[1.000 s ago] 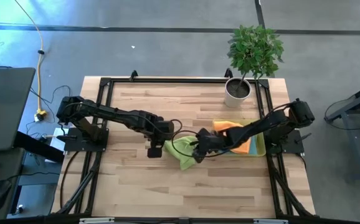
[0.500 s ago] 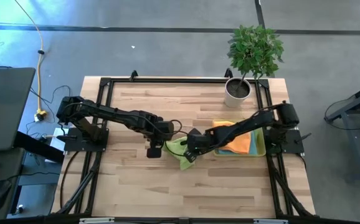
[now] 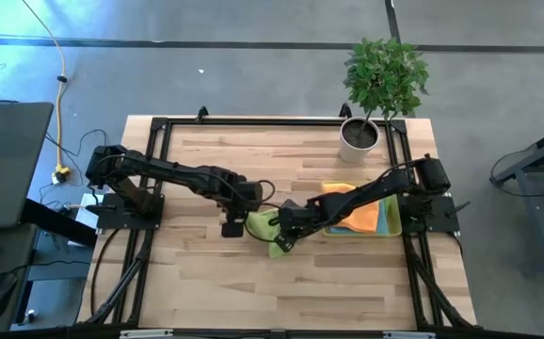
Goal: Fold microfiber towels
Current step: Fold the green microfiber cloth
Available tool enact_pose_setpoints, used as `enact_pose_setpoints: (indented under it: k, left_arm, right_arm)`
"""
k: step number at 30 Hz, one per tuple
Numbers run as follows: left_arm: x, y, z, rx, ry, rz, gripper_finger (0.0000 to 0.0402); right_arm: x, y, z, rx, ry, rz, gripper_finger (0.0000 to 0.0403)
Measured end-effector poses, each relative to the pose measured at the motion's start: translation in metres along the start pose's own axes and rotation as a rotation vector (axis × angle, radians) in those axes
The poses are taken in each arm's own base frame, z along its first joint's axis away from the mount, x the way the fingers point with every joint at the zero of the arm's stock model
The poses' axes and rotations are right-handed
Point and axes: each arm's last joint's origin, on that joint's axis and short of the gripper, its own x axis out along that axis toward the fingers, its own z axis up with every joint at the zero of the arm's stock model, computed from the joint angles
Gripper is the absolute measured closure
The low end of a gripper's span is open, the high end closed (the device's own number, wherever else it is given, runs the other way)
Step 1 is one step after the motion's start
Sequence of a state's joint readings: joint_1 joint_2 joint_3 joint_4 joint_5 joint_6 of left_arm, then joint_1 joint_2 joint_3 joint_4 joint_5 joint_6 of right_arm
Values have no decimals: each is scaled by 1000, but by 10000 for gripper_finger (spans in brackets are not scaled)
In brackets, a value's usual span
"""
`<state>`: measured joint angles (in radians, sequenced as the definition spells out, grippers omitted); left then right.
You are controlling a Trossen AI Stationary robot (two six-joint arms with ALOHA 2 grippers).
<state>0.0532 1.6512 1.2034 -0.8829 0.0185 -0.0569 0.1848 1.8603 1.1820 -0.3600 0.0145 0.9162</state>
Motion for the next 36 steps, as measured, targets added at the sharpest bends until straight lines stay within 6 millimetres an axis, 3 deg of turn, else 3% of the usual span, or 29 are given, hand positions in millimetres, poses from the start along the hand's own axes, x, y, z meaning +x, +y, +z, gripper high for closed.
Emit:
enact_pose_setpoints:
  k: [5,12,19,26,31,36]
  left_arm:
    - [0,0,0,7,0,0,401]
    - [0,0,-1,7,7,1,401]
    - [0,1,-5,7,54,3,401]
    - [-12,3,-13,19,161,79,401]
    - [-39,7,-12,94,243,278,401]
    - [-79,11,-1,144,211,405,401]
  right_arm:
    - [2,-1,0,4,-18,-22,294]
    - [8,-5,-2,28,-21,-66,393]
    - [2,-7,-8,38,29,-121,400]
    - [-34,2,-1,-90,110,-255,402]
    - [-71,15,18,-251,107,-387,402]
    - [-109,21,38,-383,55,-532,402]
